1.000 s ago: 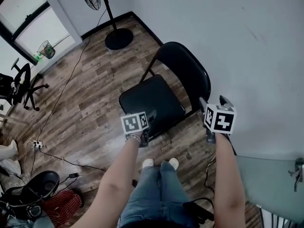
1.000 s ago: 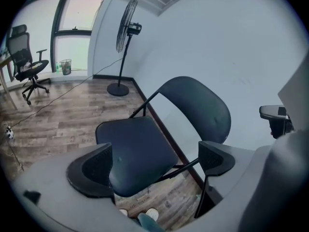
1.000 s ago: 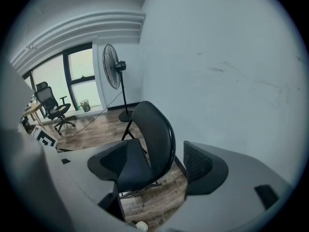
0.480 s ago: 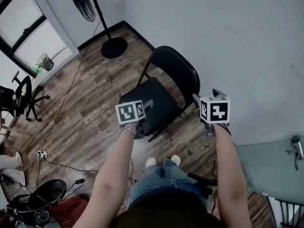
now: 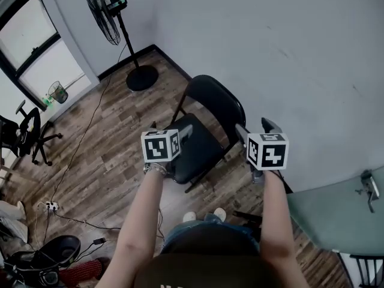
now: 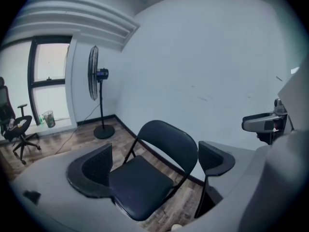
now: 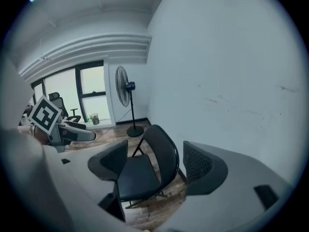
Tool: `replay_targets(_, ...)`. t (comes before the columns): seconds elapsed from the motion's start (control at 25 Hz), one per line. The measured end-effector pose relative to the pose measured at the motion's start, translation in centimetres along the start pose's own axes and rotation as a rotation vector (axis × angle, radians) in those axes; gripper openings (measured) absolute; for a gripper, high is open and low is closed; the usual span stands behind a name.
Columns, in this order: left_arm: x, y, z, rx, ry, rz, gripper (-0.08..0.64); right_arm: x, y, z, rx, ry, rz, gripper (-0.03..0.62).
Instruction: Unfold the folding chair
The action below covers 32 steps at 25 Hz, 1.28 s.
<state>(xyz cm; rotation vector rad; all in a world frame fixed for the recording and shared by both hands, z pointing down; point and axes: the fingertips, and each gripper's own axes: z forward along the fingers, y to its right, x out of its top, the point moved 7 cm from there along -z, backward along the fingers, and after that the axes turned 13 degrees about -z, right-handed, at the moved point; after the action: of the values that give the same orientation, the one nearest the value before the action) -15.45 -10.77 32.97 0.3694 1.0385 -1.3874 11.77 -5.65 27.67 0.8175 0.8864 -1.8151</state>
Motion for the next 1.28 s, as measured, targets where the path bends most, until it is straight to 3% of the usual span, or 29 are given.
replay_targets(0.16,2.0,2.5,-1.9,-0.012,0.089,0.164,0.527,1.9,0.3,-2.4,-0.056,0.122,-0.013,0.344)
replay_targets(0.36,5.0,5.0,-5.6,-0.071,0.305,0.306,0.525,3.6,0.9,-6.0,-0.096,0.303,0.0,0.327)
replay_targets(0.48,6.8,6.6,-8.3,-0.147,0.449,0.38,0.525,4.6,1.1,-8.4,-0.124,0.387,-0.005,0.259)
replay_targets(0.6,8.0,8.2,-10.5,-0.267,0.541,0.396,0.522,5.6,1.2,-10.5,-0.158,0.47,-0.034,0.177)
replay_targets(0.68,8.6,8.9,-11.6,-0.297,0.582,0.409,0.451,6.3,1.0,-11.8,-0.19,0.521,-0.079,0.13)
replay_targets(0.84,9.4,9.8,-13.4,-0.283,0.657,0.454,0.181,7.2,1.1,-13.8,-0.258,0.59,-0.14,0.005)
replay_targets(0.88,9.4,10.0,-13.6,-0.275,0.666,0.464,0.05,7.3,1.2,-14.1,-0.263,0.596,-0.144,0.0)
replay_targets(0.92,9.4,10.1,-13.7,-0.266,0.661,0.478,0.0,7.3,1.3,-14.4,-0.263,0.6,-0.147,0.0)
replay_targets(1.08,9.2,10.9,-13.4,-0.23,0.646,0.567,0.0,7.2,1.8,-15.0,-0.274,0.619,-0.162,0.0)
replay_targets(1.28,9.7,11.0,-13.8,-0.158,0.716,0.59,0.0,7.4,2.3,-15.5,-0.313,0.624,-0.189,0.0)
